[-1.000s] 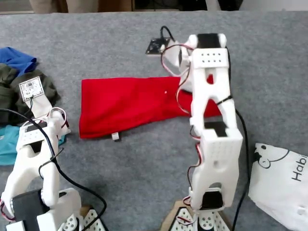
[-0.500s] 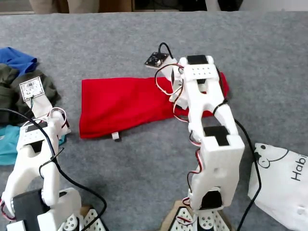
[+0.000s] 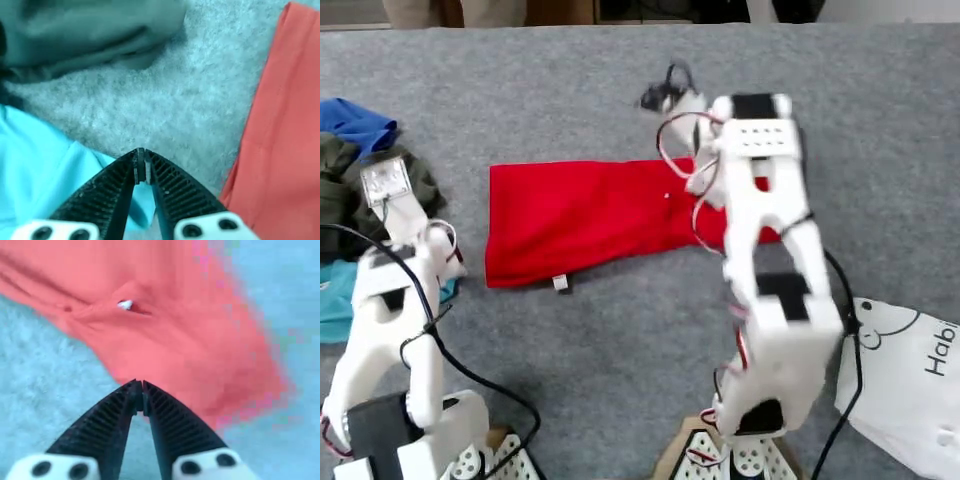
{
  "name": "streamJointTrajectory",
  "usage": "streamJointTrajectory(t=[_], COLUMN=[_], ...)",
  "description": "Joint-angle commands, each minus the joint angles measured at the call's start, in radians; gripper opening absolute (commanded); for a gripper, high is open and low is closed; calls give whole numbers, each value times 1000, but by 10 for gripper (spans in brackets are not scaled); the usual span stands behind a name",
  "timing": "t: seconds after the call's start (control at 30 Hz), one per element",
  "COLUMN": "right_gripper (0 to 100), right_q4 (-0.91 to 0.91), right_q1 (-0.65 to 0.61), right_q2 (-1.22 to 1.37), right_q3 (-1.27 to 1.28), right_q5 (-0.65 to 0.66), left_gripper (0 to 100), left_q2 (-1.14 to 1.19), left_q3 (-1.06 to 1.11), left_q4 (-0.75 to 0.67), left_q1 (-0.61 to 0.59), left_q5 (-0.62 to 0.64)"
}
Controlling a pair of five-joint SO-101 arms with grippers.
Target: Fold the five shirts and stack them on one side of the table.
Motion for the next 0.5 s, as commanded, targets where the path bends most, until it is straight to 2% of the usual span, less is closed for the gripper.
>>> streamJointTrajectory(t=[0.0,0.1,0.17,0.37,0.47], right_gripper=[12,12,12,12,12], right_q4=[-41,-155,-273,-796,-1036], right_q1=[15,53,94,219,237], right_q2=[-217,-231,-229,-234,-237], right_q3=[-4,104,206,596,760], right_q5=[-21,-146,-215,-433,-477], left_gripper=[57,140,174,185,186], left_q2=[2,45,102,363,499], left_q3=[-247,-433,-537,-822,-945], left_q4=[250,468,554,727,756], left_q1=[58,127,155,190,204], left_q5=[2,54,80,81,78])
